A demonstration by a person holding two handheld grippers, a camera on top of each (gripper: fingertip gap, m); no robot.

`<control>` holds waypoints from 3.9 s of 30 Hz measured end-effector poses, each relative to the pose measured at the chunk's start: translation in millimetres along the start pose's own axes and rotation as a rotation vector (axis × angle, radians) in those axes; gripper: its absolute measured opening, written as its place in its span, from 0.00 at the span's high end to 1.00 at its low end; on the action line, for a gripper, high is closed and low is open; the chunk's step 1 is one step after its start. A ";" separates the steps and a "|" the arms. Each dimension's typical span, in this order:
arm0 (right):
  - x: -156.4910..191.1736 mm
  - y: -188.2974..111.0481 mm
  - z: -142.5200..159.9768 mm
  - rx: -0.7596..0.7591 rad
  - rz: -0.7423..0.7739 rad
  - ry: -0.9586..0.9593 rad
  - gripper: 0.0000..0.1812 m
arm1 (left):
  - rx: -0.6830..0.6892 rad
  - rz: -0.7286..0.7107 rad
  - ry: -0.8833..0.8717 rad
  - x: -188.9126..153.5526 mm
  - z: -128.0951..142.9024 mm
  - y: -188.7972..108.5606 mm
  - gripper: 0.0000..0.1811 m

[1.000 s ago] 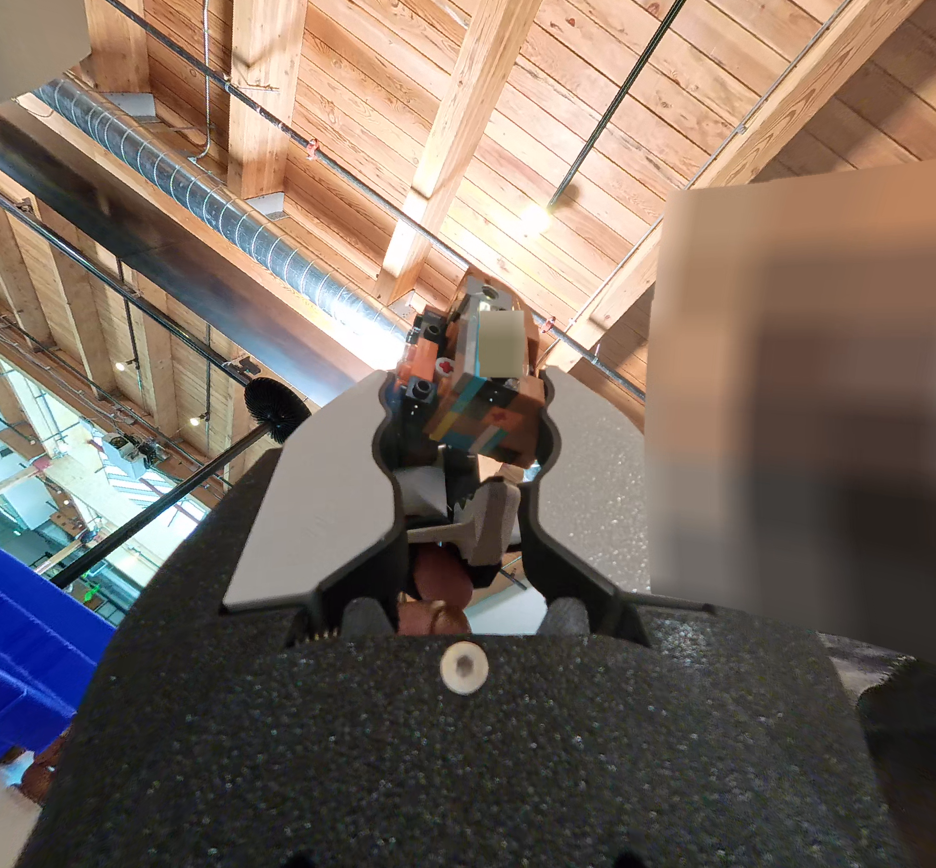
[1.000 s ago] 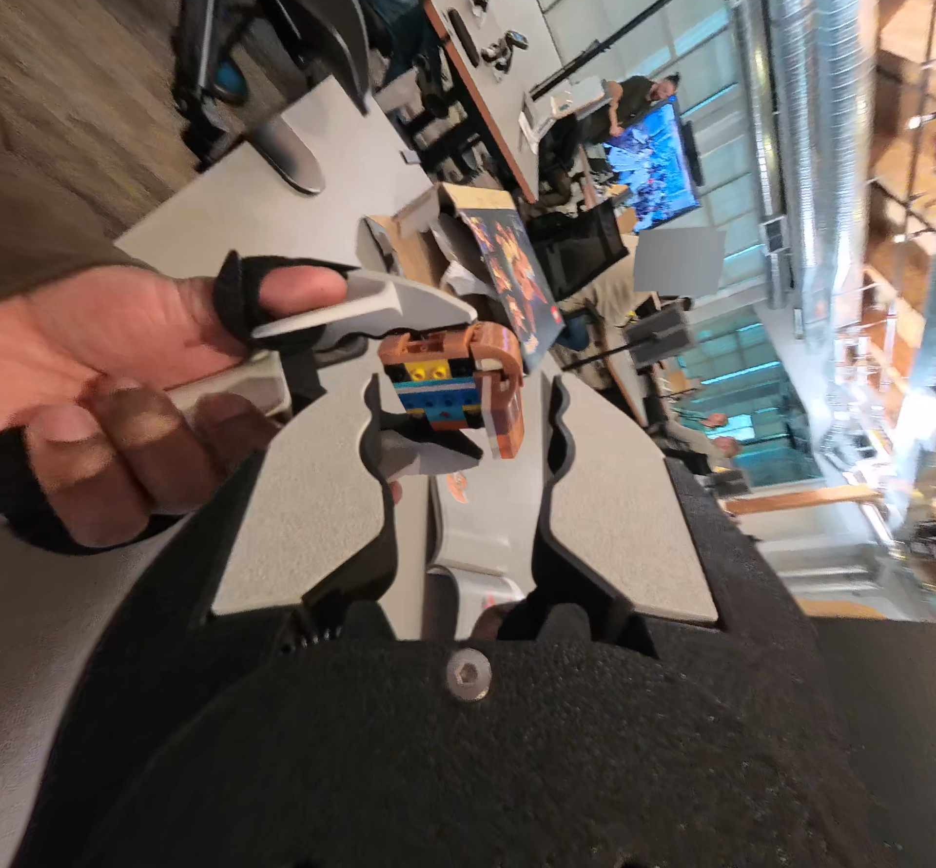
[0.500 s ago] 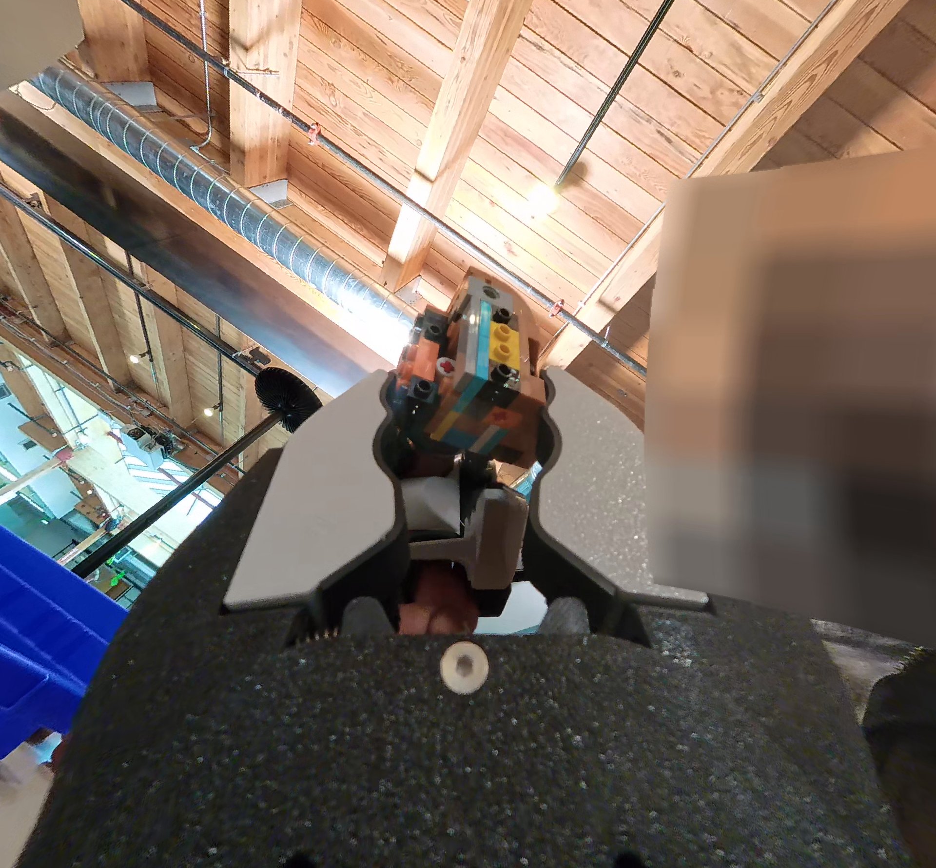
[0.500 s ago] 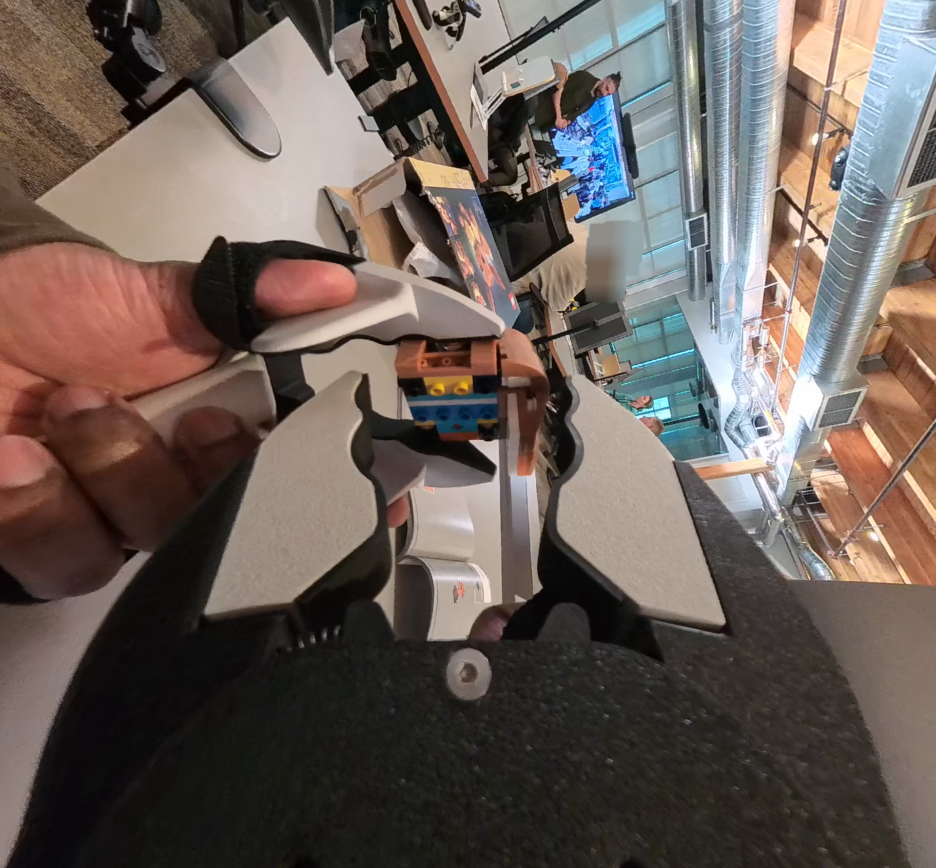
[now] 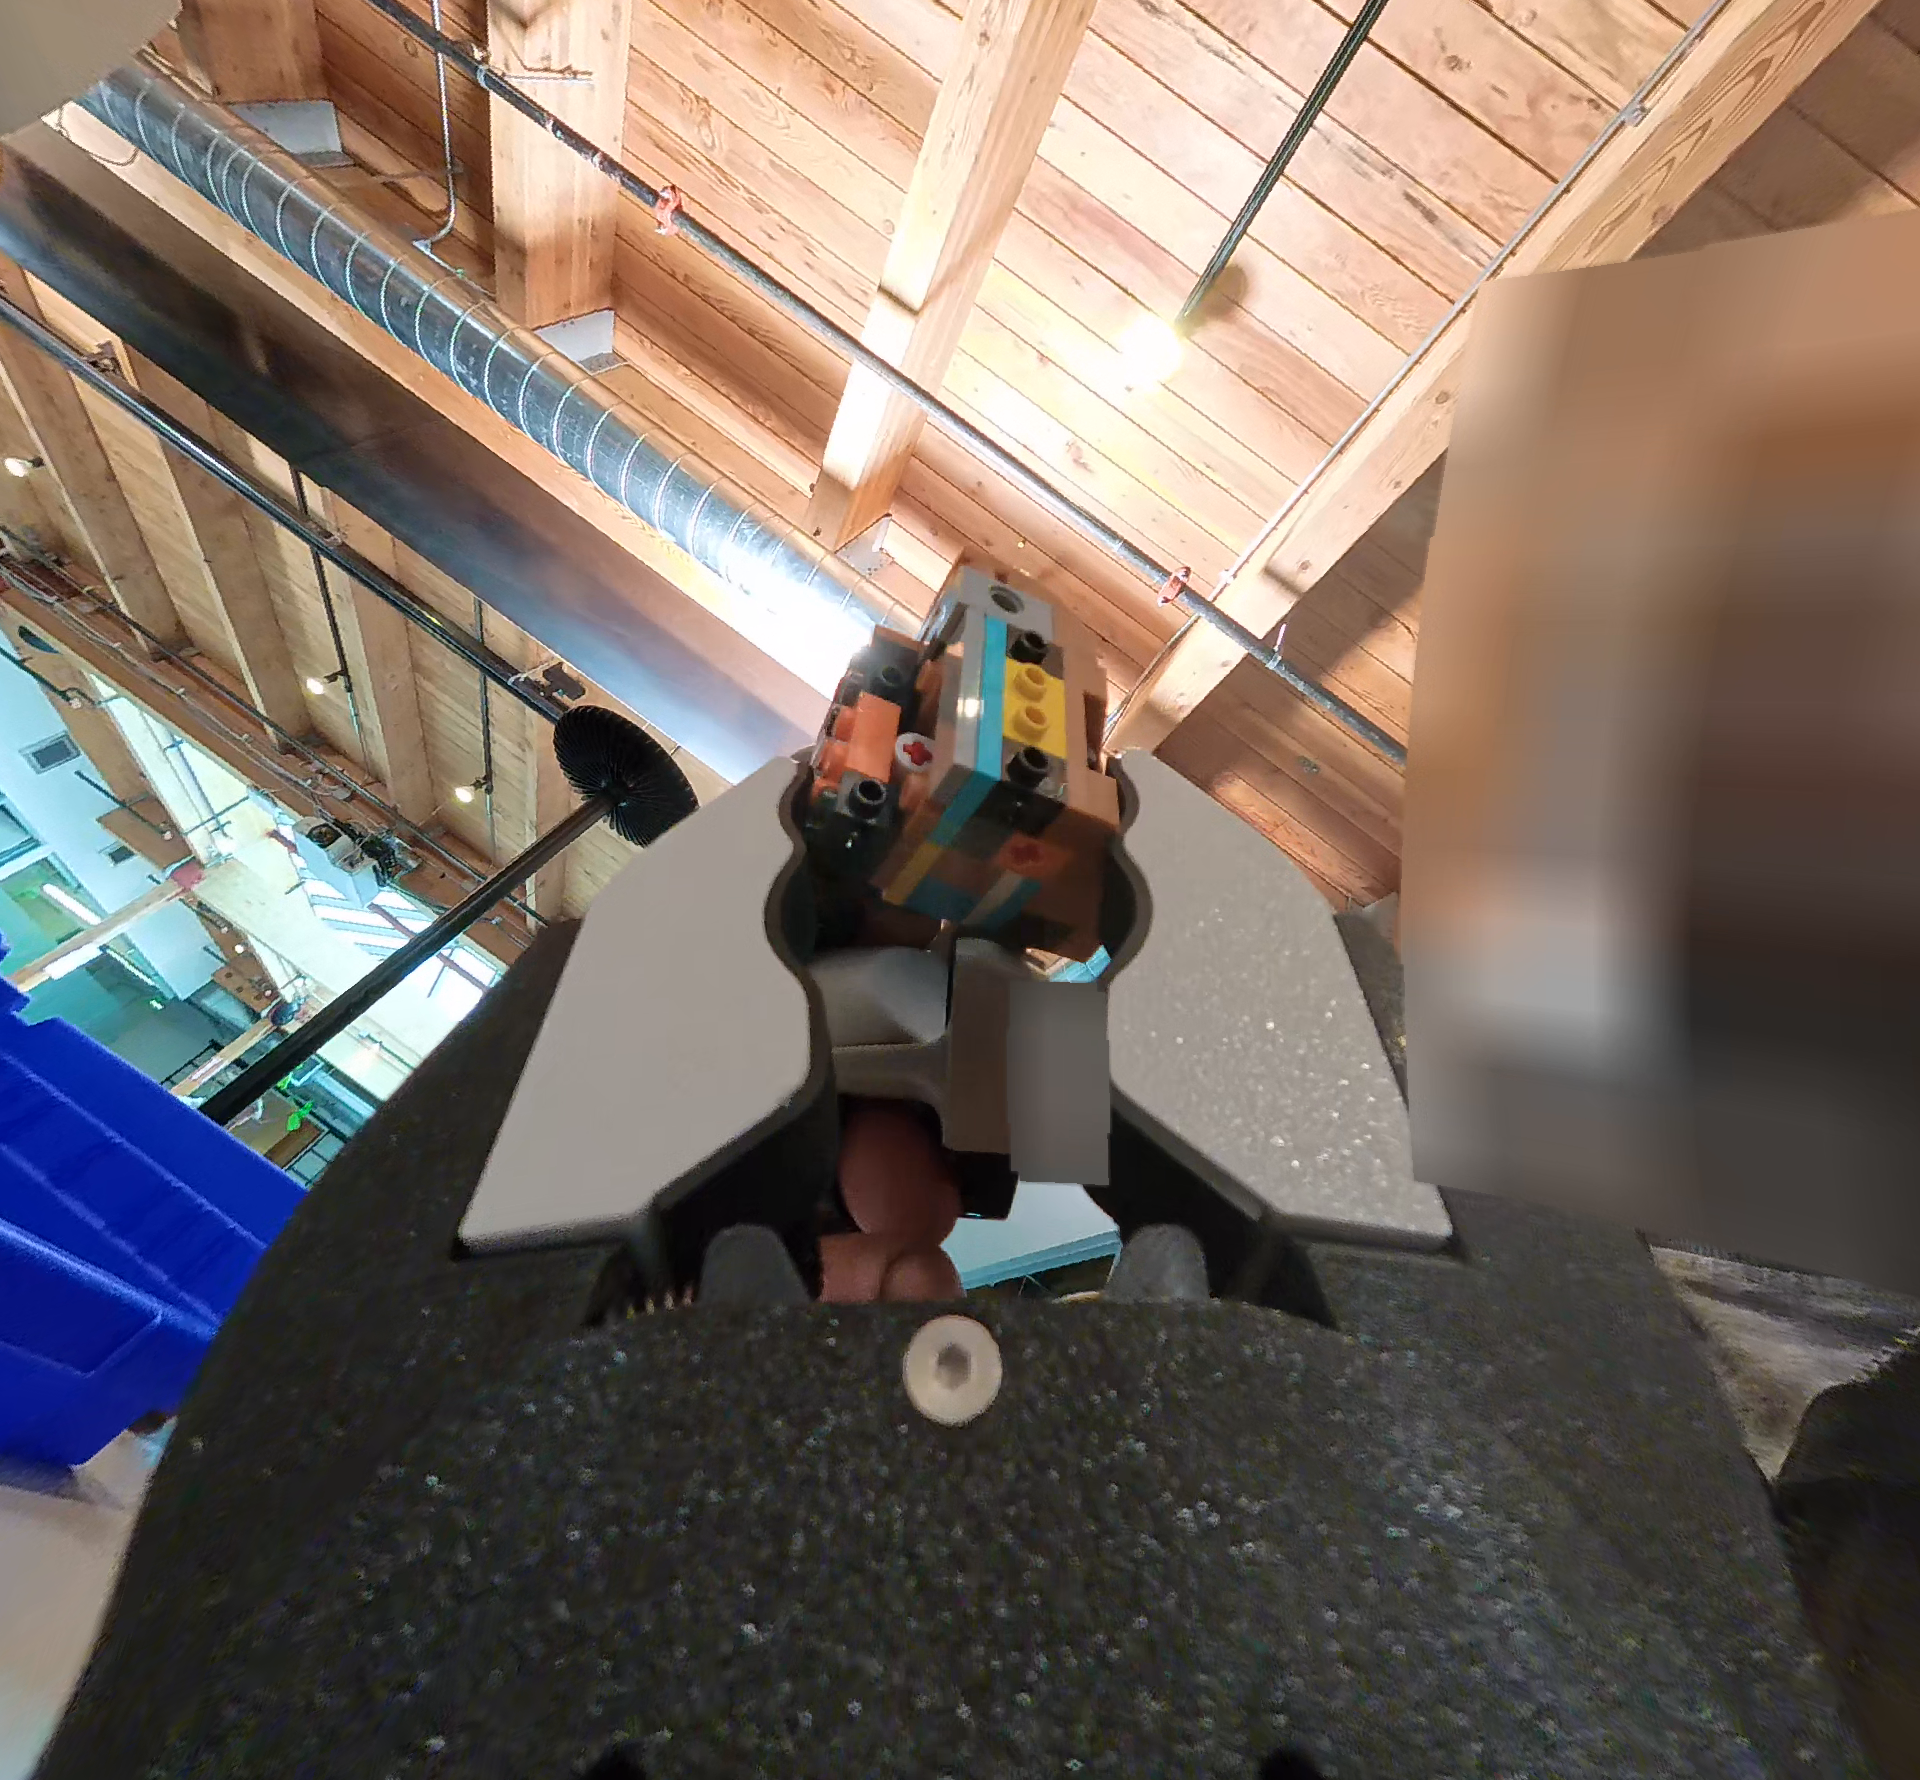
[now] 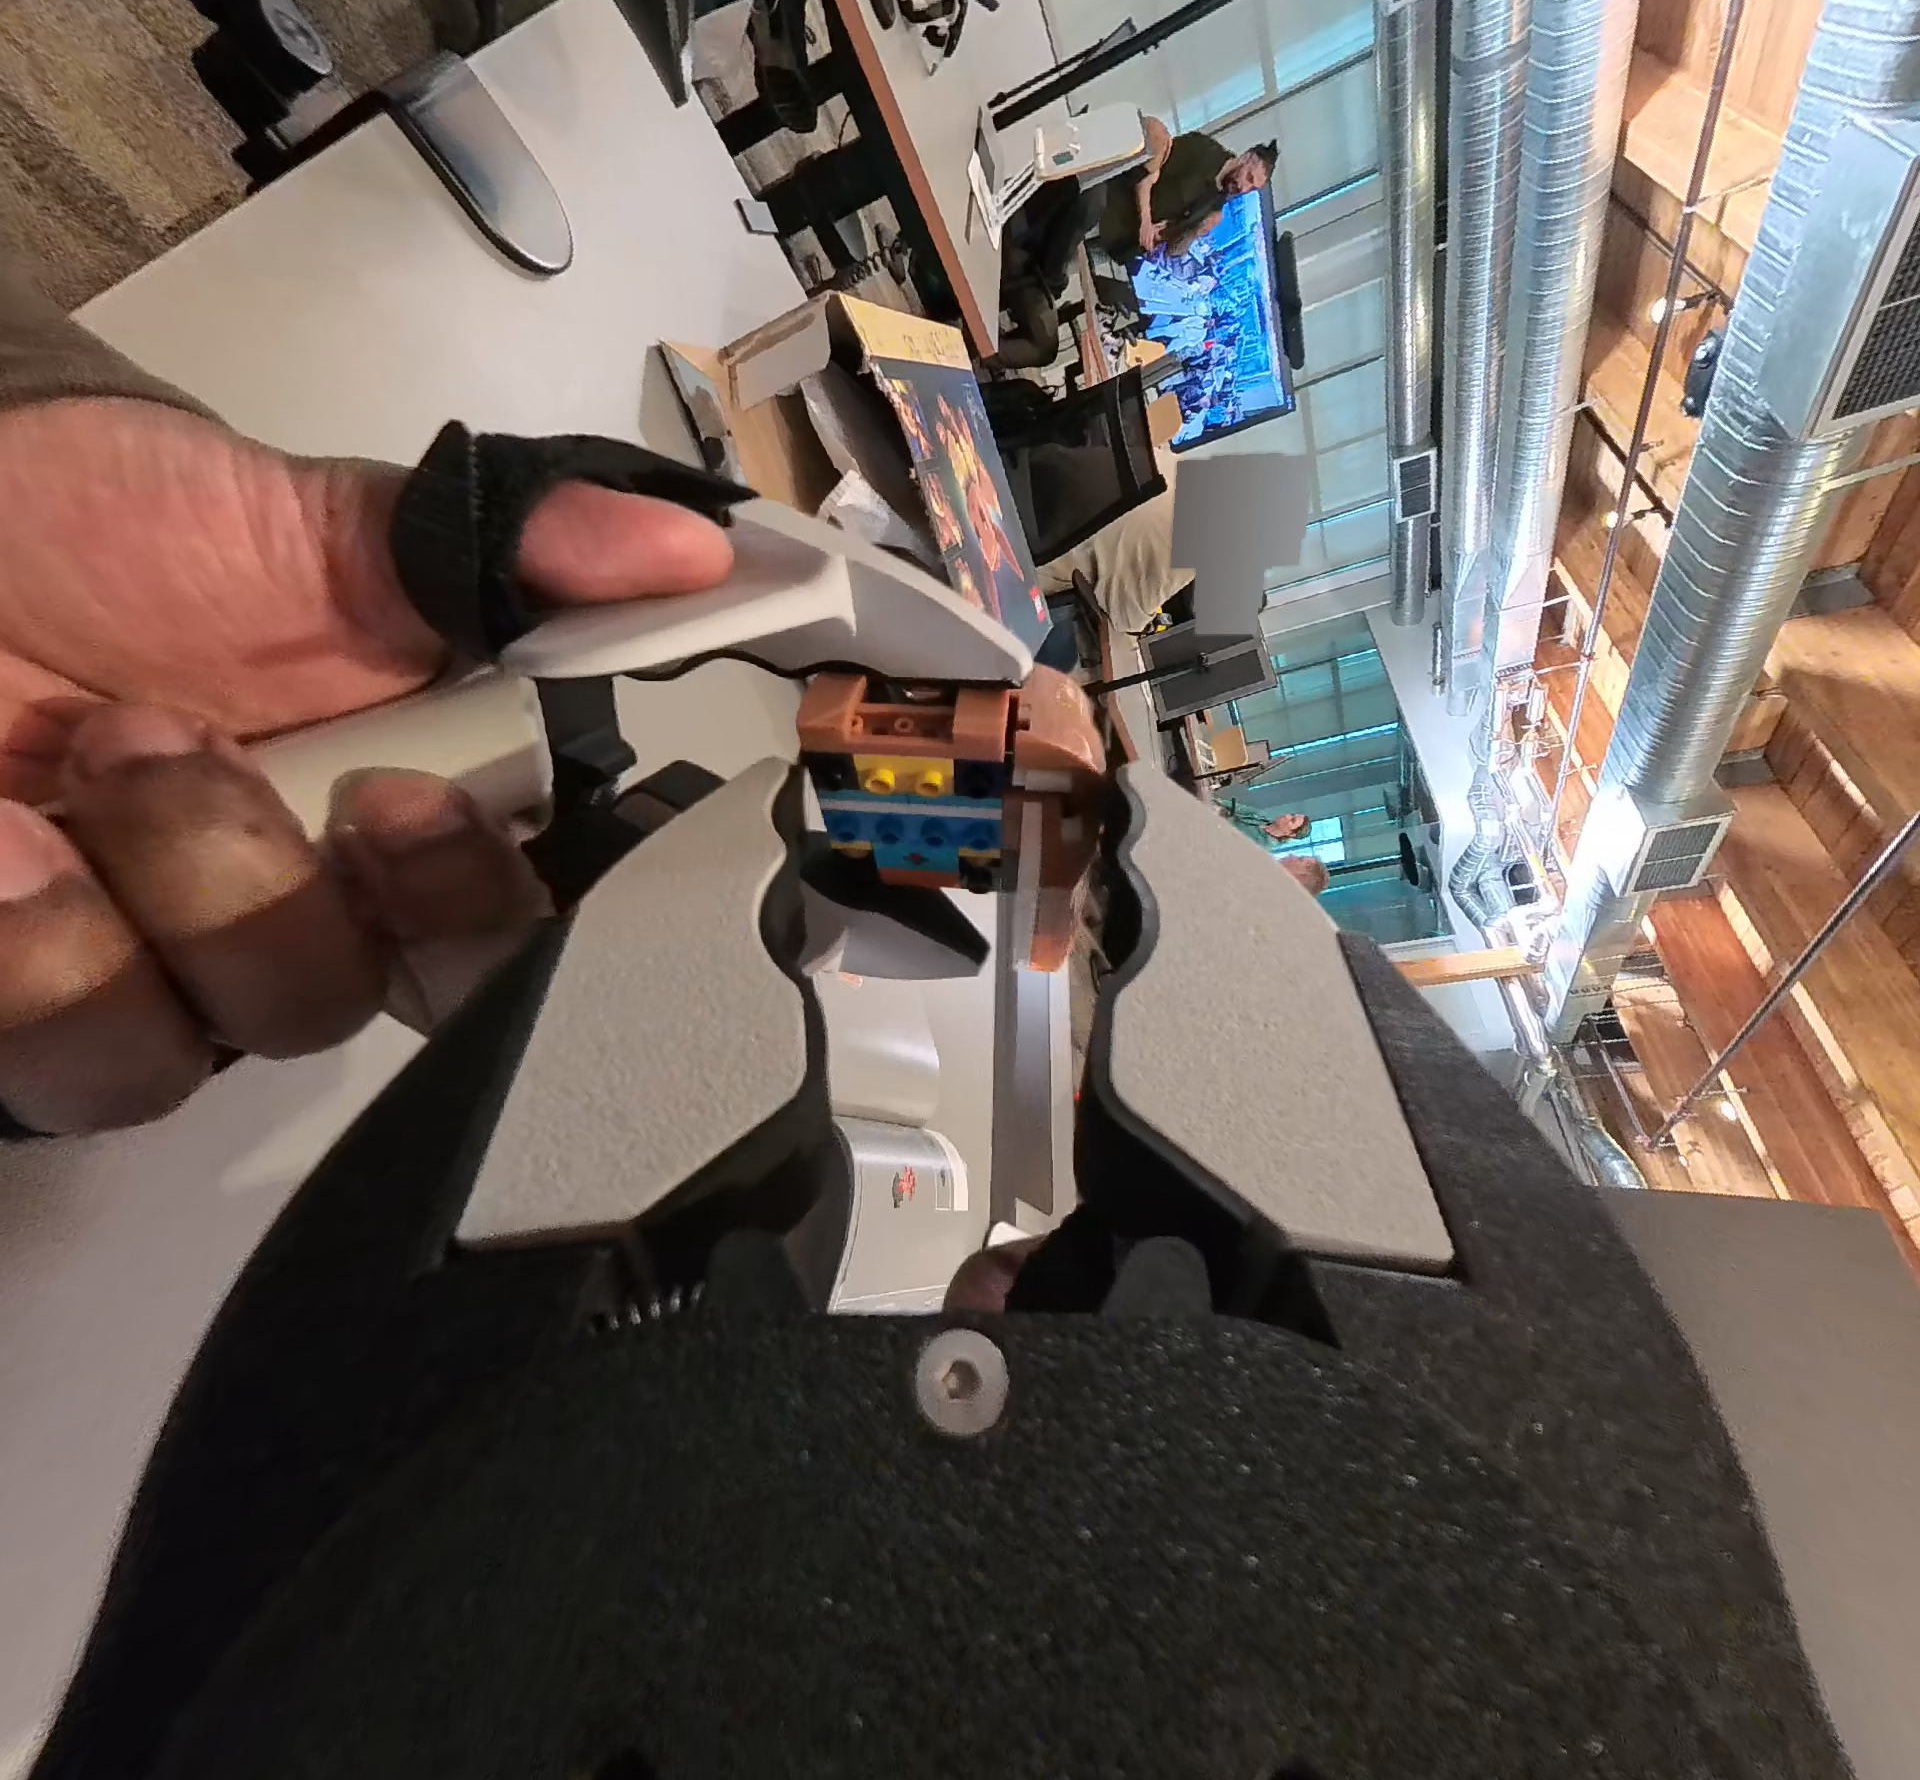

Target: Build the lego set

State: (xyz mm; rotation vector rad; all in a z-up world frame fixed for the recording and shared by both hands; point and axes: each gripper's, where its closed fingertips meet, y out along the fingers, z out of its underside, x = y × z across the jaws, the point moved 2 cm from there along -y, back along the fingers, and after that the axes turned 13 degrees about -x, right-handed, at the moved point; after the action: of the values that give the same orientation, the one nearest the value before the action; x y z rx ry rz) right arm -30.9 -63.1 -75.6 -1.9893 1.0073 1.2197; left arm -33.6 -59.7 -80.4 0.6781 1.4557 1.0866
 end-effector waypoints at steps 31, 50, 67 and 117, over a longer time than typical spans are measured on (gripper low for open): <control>4.4 -12.5 19.0 0.069 -0.033 0.018 0.71 | 0.149 -0.134 0.075 20.4 3.5 -2.9 0.71; -20.7 -40.8 11.2 -0.298 0.037 0.993 0.85 | 0.534 -0.070 0.459 15.6 19.4 -7.4 0.71; -6.9 -46.2 11.3 -0.331 0.026 1.029 0.94 | 0.601 -0.115 0.476 22.5 23.6 -13.6 0.71; 39.3 -143.9 170.8 0.913 0.503 0.770 0.96 | 1.387 -0.633 0.944 136.6 29.7 -62.7 0.71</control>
State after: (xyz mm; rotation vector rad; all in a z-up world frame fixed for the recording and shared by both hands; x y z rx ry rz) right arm 22.2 137.6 -166.8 -1.4419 2.0550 0.0147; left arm -21.0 42.3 -194.0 0.4902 2.9751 -0.3747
